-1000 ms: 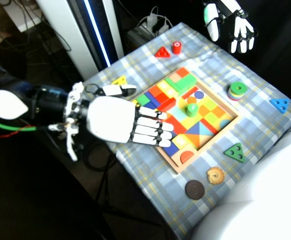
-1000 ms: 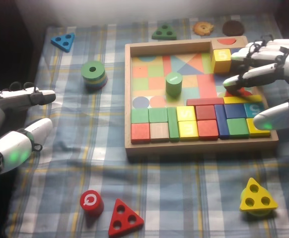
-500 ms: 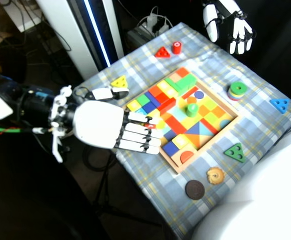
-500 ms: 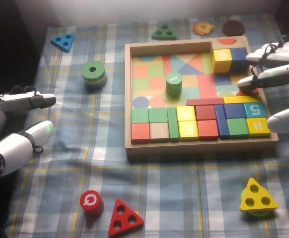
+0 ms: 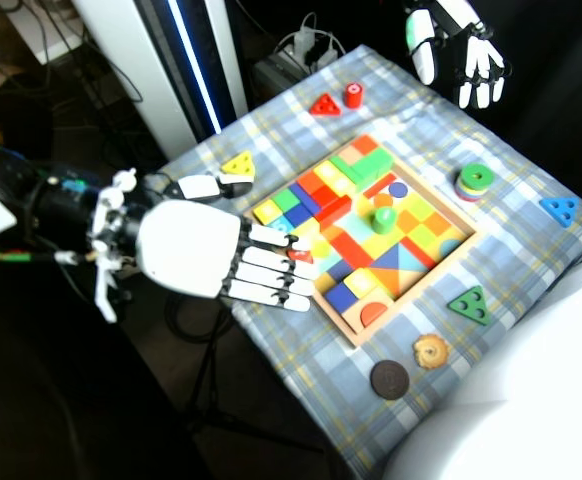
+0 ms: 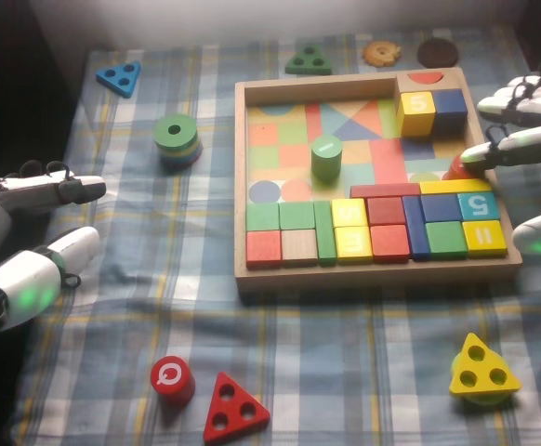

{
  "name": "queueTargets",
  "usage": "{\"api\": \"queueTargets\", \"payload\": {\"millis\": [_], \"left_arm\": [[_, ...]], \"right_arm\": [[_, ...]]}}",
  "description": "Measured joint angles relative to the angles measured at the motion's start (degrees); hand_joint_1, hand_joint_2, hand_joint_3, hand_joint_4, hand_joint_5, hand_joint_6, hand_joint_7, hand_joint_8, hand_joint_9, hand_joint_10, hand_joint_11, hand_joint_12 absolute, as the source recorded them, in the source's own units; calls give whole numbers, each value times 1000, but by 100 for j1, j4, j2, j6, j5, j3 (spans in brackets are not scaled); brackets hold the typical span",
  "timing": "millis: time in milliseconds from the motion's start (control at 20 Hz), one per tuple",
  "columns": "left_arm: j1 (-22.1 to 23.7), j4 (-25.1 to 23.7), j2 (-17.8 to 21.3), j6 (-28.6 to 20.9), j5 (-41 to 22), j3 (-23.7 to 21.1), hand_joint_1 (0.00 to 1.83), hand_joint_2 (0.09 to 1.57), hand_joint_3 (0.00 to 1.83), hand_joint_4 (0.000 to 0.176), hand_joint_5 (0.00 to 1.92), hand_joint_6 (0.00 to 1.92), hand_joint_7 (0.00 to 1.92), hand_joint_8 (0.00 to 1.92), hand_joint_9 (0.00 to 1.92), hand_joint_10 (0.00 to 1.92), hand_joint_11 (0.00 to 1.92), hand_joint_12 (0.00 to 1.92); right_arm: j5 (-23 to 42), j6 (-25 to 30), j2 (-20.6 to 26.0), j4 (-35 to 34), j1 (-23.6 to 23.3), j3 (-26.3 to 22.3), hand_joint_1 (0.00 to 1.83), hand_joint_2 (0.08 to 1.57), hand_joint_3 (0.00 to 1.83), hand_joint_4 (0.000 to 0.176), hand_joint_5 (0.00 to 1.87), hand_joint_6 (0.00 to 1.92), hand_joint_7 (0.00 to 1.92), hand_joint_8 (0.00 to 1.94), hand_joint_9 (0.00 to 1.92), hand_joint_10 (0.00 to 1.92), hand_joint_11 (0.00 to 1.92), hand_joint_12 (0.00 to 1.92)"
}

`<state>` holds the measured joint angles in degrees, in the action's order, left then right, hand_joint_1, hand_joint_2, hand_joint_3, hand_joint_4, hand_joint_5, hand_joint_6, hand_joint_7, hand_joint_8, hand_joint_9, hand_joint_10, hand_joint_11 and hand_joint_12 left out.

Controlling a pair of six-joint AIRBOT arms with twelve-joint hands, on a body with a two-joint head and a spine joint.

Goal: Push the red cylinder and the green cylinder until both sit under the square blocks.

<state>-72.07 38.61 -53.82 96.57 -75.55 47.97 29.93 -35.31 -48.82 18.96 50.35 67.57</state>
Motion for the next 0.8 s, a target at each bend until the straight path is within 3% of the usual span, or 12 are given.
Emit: {"api": "queueTargets", "payload": {"millis": [50,150,250,400,450,550,650,700,750,800], "left_arm": [[0,0,0,0,0,0,621,1307,0,98,700,3,505,4,460,5,0,693],[0,0,0,0,2,0,623,1309,0,94,695,0,505,1,445,3,0,653],[0,-2,0,0,7,0,653,1314,0,77,707,3,507,1,454,5,0,695],[0,42,-31,0,-2,0,641,1311,0,73,702,2,506,2,452,2,0,705],[-2,39,-35,0,24,0,654,1305,0,79,698,1,502,2,441,4,0,660],[-26,55,-35,0,22,0,655,1299,0,80,700,1,503,1,448,5,0,681],[-26,61,-35,0,15,0,673,1288,0,82,699,0,500,1,447,2,0,669],[-26,63,-35,0,17,0,679,1290,0,73,698,0,499,1,443,0,0,665],[-26,63,-35,0,15,0,665,1292,0,83,693,0,497,0,430,0,0,645],[-26,63,-35,0,17,0,648,1295,1,87,685,1,487,1,421,1,0,614]], "right_arm": [[4,-11,4,-44,0,0,0,913,0,176,378,0,0,0,0,0,0,0],[35,-24,4,-98,11,0,0,928,2,176,376,0,0,0,0,0,0,0],[63,-37,7,-103,11,-2,0,934,3,168,414,14,34,12,0,0,0,0],[149,-55,79,-184,11,-61,0,962,14,176,402,3,36,6,0,0,0,0],[188,-59,129,-229,11,-94,0,985,21,173,391,0,13,0,0,0,0,0],[352,-61,275,-337,11,-153,0,1070,25,81,403,4,30,4,0,0,0,0],[680,-44,452,-483,11,-195,0,1106,13,50,394,1,32,1,0,0,0,0],[765,9,474,-503,11,-195,0,1110,9,71,378,0,24,0,0,0,0,0],[931,151,476,-494,-11,-170,0,1115,9,91,364,0,27,2,0,0,0,0],[1027,229,413,-382,-136,-109,0,1124,13,78,361,0,28,2,0,0,0,0]]}}
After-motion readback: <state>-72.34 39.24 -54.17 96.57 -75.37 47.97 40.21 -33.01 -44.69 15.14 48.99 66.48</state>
